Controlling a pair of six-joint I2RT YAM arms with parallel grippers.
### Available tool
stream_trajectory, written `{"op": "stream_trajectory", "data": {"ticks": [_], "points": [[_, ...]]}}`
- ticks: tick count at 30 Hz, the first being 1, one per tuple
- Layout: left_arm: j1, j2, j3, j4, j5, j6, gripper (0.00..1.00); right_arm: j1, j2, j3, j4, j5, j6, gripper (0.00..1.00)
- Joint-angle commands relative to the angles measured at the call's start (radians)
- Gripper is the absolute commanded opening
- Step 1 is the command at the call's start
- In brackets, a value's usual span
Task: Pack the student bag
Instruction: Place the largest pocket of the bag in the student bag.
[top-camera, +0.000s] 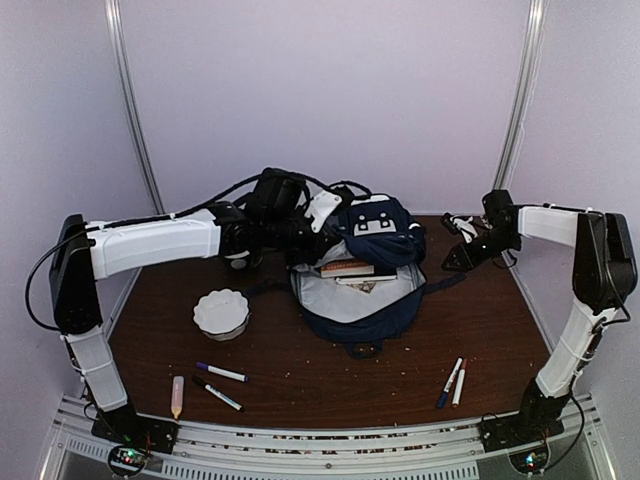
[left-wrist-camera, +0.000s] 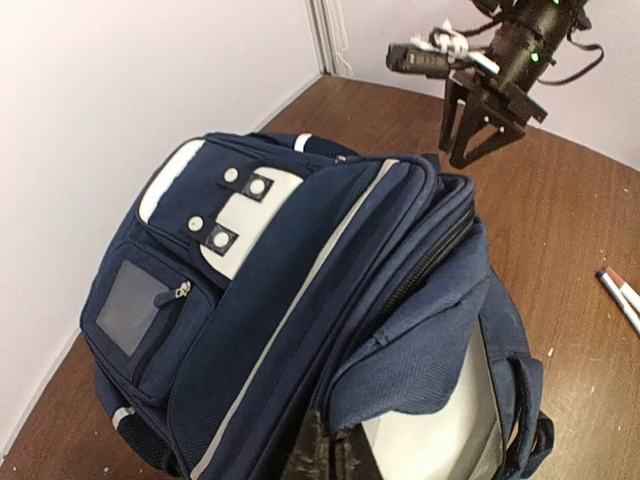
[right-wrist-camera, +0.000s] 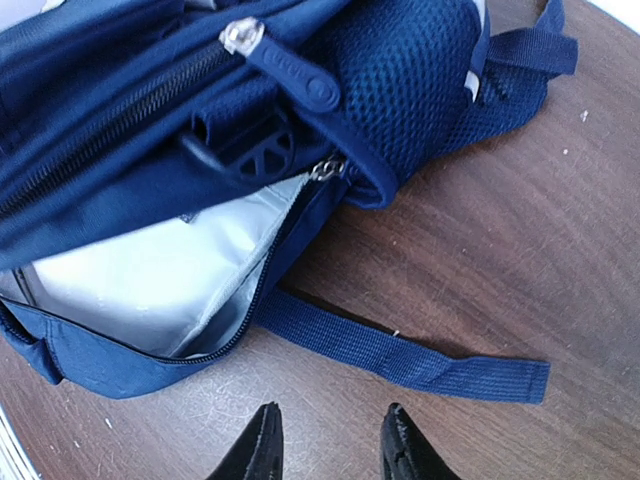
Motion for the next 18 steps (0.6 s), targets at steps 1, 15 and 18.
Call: {"op": "stream_trajectory", "data": {"ticks": [1,15,18], "points": [[0.015,0.026,0.114,0.081,0.058,-0.034,0.0,0.001,-0.062,-0.028,0.028,-0.023,0.019,0.34],[-0.015,0.166,0.232,0.163,0.182,-0.088,0.0,0.001,-0.136,-0.003,-0.001,-0.037,0.05,0.35],[-0.042,0.233,0.291,0.206,0.188,-0.09,0.0,0.002,-0.14,0.021,-0.014,-0.035,0.064,0.35]]}}
